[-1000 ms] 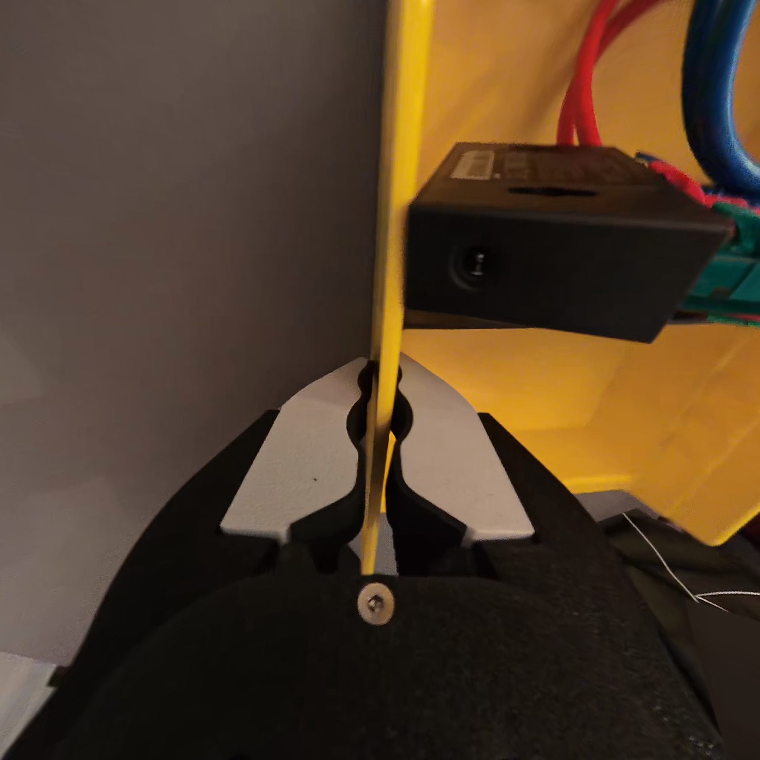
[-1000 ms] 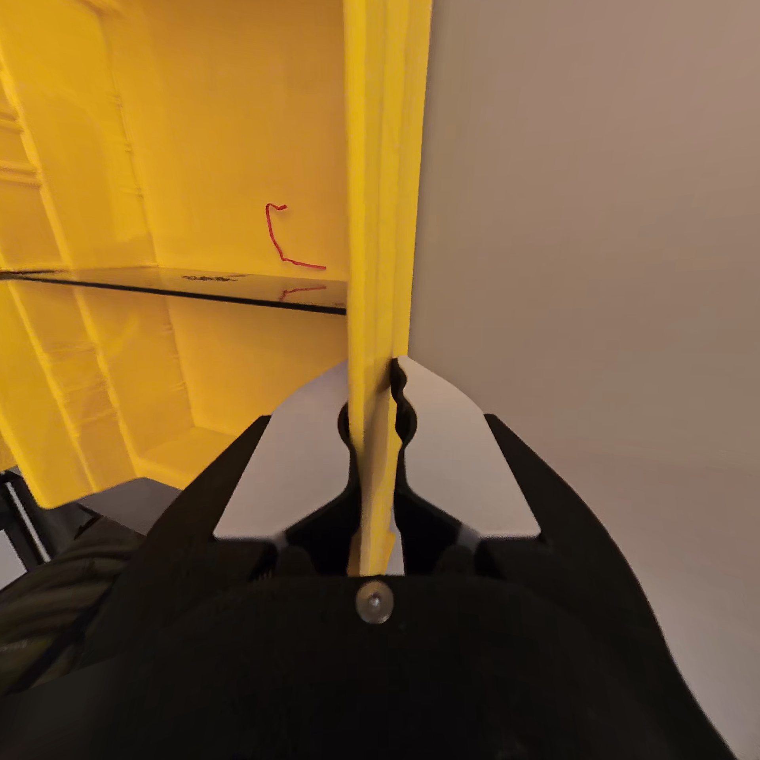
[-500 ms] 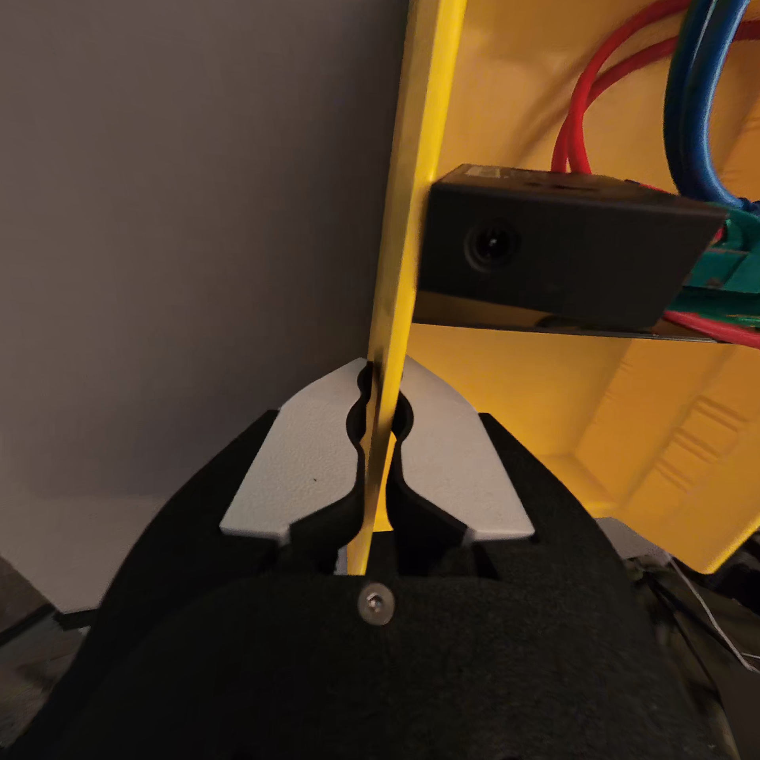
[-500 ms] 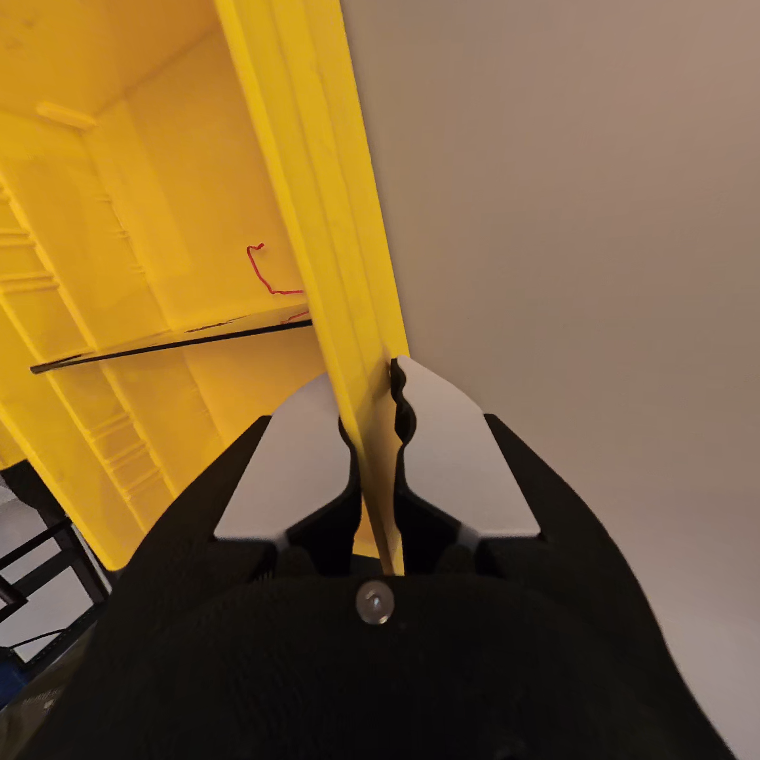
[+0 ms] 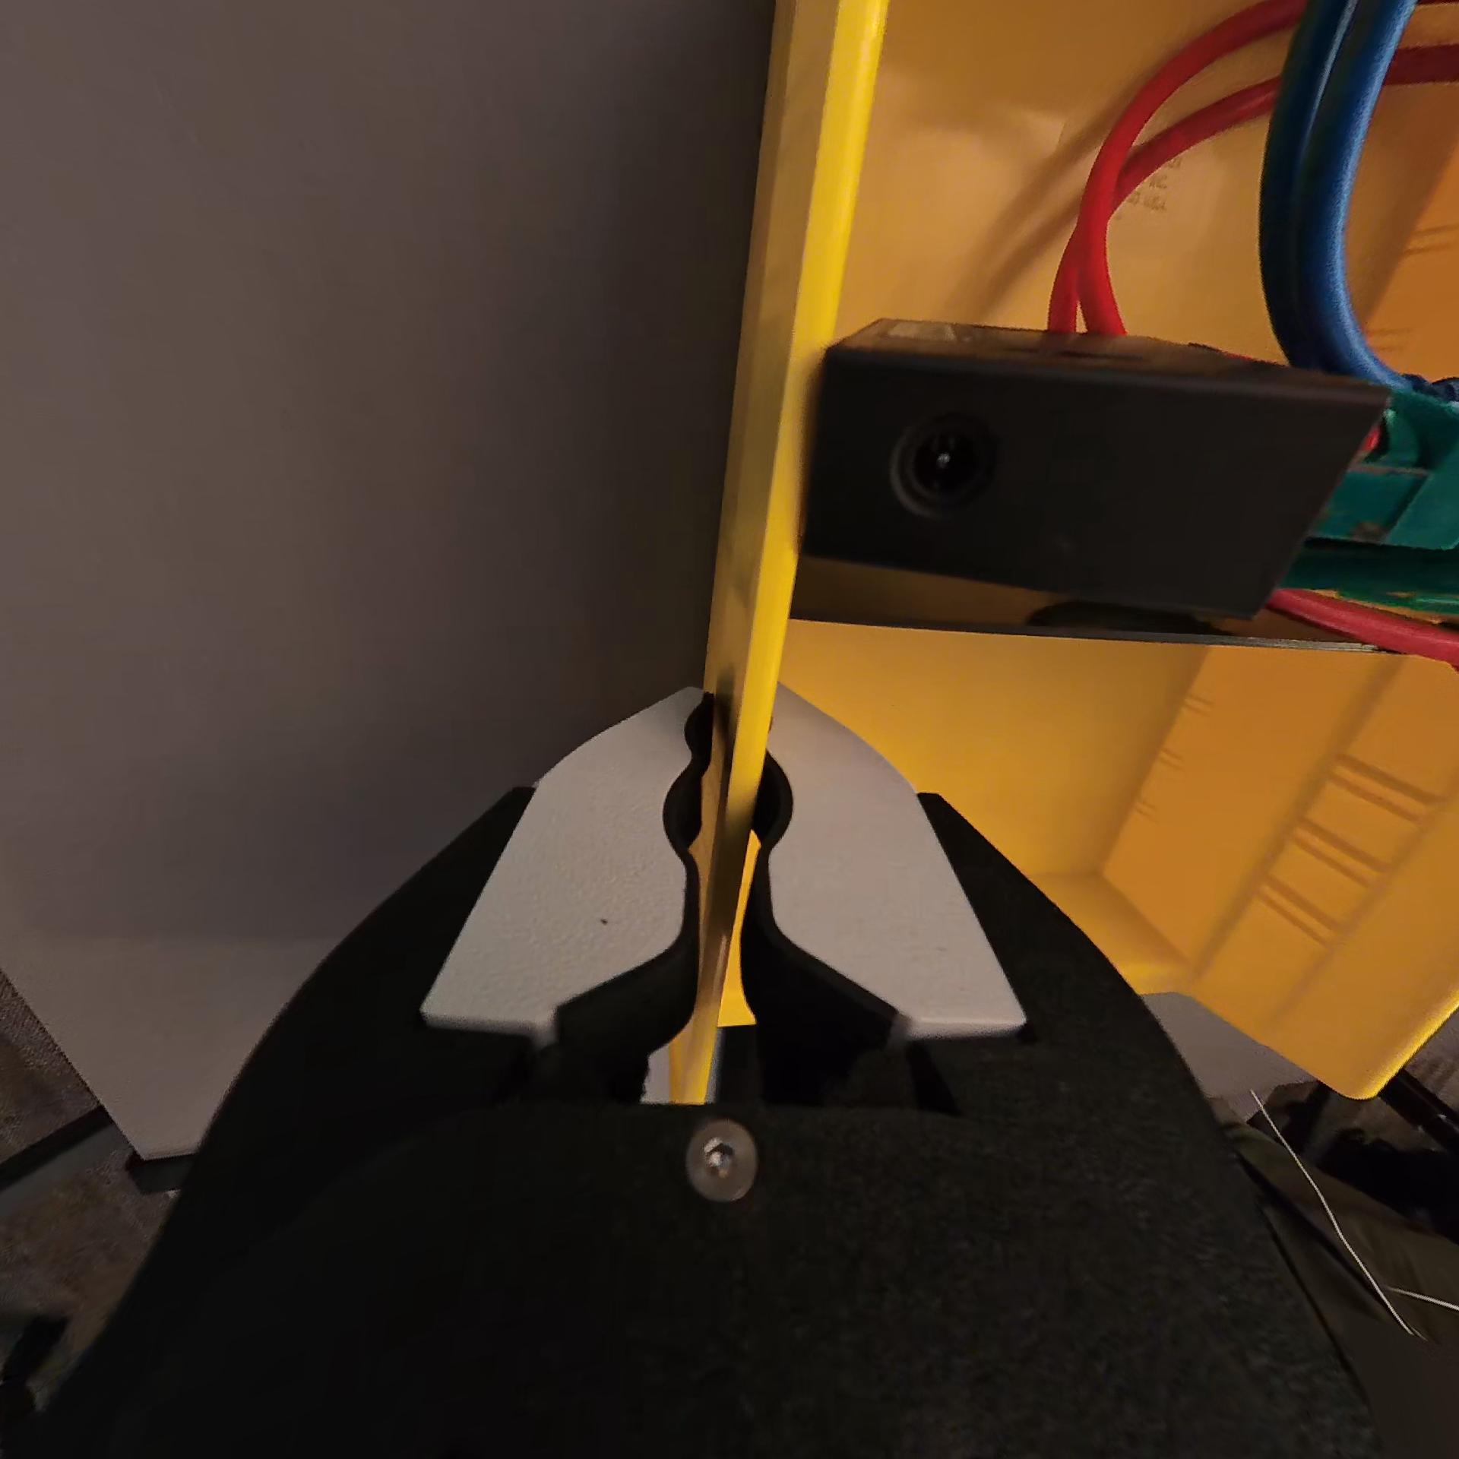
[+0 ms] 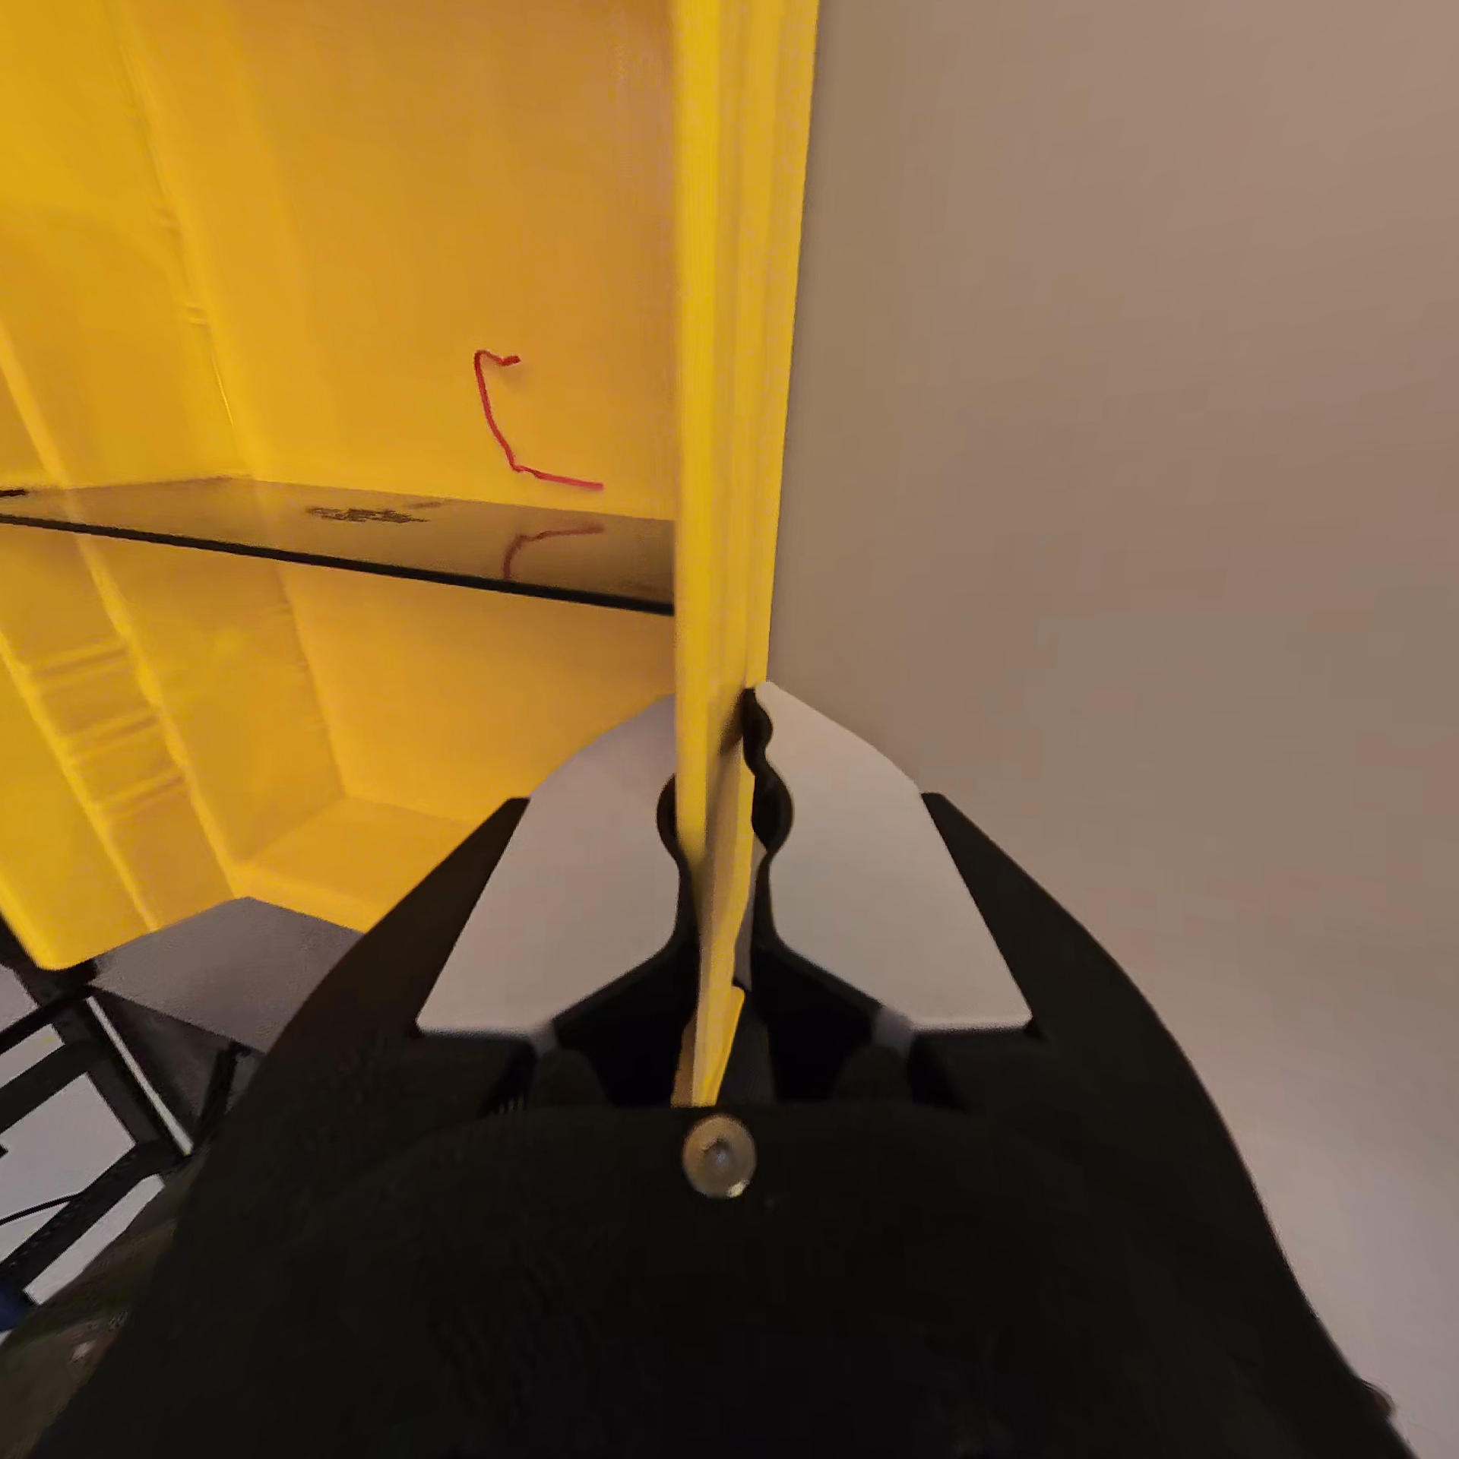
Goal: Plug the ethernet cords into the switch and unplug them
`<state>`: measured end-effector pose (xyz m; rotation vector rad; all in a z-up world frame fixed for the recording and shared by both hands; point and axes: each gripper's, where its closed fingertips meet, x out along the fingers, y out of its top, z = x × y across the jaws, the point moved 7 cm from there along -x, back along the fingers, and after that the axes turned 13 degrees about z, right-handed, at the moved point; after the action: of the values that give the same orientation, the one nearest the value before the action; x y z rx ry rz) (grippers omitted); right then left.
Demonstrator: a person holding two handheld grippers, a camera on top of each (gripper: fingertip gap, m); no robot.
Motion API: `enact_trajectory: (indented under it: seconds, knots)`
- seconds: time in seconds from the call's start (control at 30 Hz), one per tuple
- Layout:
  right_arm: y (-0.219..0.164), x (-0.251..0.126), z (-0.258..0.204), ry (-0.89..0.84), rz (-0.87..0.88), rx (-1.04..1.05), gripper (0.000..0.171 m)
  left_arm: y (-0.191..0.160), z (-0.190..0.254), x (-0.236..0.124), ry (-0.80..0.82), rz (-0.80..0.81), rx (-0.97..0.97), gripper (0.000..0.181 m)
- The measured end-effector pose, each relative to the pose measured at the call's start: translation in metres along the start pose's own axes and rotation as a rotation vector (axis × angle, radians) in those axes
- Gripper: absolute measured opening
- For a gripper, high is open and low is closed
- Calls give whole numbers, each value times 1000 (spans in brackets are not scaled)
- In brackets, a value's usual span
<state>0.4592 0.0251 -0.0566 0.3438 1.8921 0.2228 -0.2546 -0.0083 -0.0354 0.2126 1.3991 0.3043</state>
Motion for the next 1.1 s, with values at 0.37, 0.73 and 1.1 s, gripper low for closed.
enact_trajectory:
  seconds: [0.37,0.73,1.1]
  knots:
    - [0,-8,21,23,27,27,12,-2,-3,0,-12,34,-41,6]
    - [-5,-14,34,75,47,63,16,-5,-12,-1,-8,107,-161,9]
    - [-6,-17,37,56,39,21,14,-20,-7,-3,-9,160,-120,7]
